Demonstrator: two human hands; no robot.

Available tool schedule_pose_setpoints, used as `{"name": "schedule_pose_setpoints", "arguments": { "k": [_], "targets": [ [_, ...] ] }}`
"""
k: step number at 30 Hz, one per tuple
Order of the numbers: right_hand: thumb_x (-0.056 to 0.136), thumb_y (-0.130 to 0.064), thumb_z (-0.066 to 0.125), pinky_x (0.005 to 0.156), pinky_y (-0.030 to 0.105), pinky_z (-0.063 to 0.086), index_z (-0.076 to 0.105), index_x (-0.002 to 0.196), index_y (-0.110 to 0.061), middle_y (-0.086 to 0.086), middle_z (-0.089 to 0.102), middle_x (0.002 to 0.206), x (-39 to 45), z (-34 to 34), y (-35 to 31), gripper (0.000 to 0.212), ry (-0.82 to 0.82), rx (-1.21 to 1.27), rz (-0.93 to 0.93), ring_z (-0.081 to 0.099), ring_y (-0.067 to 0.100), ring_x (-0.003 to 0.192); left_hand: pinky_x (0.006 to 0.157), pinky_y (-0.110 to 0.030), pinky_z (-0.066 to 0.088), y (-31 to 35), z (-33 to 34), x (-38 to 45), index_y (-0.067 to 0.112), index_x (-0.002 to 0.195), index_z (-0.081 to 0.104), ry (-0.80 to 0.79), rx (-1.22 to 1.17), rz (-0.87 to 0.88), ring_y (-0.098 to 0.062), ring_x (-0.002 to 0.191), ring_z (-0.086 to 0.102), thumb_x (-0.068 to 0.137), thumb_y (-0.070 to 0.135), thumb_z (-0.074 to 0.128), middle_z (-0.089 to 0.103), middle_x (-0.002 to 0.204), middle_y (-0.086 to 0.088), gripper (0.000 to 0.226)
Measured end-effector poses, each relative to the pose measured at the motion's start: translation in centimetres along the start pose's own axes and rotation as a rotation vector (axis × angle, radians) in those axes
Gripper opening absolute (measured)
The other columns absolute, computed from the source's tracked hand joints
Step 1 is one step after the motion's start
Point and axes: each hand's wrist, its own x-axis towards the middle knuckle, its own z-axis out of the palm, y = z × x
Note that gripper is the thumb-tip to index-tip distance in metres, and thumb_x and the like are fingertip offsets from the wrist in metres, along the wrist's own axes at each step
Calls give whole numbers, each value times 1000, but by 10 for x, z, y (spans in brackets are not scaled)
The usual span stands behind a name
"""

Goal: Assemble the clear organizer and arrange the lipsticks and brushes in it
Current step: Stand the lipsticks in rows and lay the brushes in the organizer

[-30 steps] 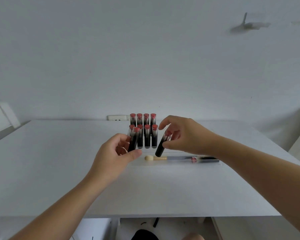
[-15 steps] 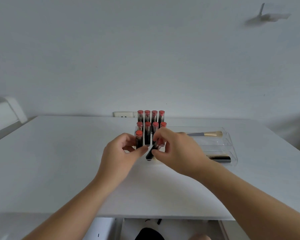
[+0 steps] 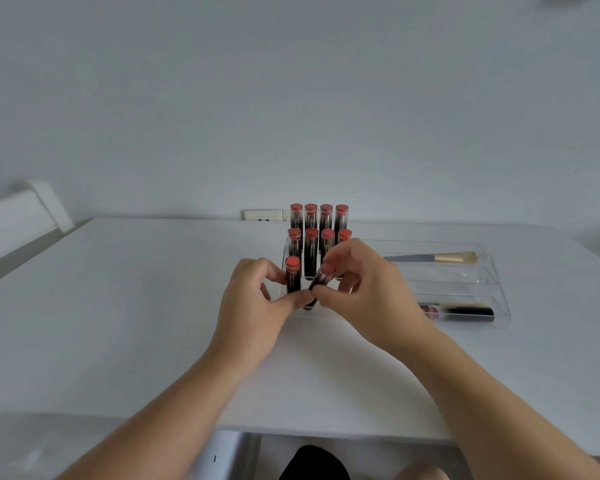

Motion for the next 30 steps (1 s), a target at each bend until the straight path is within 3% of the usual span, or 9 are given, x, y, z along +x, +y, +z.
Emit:
{"name": "schedule_pose_setpoints", "arguments": {
  "k": [7, 16, 22, 26, 30],
  "targets": [
    [80, -26, 78, 60, 26, 51, 60, 86, -44, -22, 66, 82, 1, 9, 1, 26, 57, 0, -2, 57, 10, 61, 55, -13, 34, -4, 3, 2, 31, 72, 50, -46, 34, -19, -7, 62, 42, 70, 38, 90, 49, 79, 12, 41],
    [82, -27, 75, 61, 23, 51, 61, 93, -44, -23, 67, 82, 1, 16, 1, 25, 51, -119, -31, 61, 7, 65, 59, -9, 34, -5, 2, 1, 37, 77, 51, -64, 58, -8, 12, 73, 47, 71, 37, 90, 52, 87, 12, 39],
    [85, -29, 74, 65, 25, 55, 65, 98, -40, -21, 71, 84, -2, 18, 1, 19, 51, -67, 6, 64, 3, 67, 58, -12, 36, -7, -9, 3, 54, 90, 56, -110, 16, 48, -2, 63, 46, 75, 32, 87, 53, 89, 12, 40],
    [84, -30, 75, 63, 21, 54, 65, 97, -41, -25, 70, 78, -4, 18, 2, 19, 70, -67, 29, 65, 1, 67, 59, -10, 36, -9, -13, 9, 53, 84, 55, -135, 58, 70, -1, 64, 48, 81, 28, 83, 55, 87, 12, 37],
    [84, -29, 75, 66, 31, 57, 69, 107, -35, -19, 72, 82, -5, 22, 5, 25, 52, -72, 79, 64, -1, 68, 59, -9, 36, -10, -12, 14, 42, 85, 60, -150, 62, 71, 1, 64, 48, 82, 27, 82, 55, 85, 12, 27]
  ]
}}
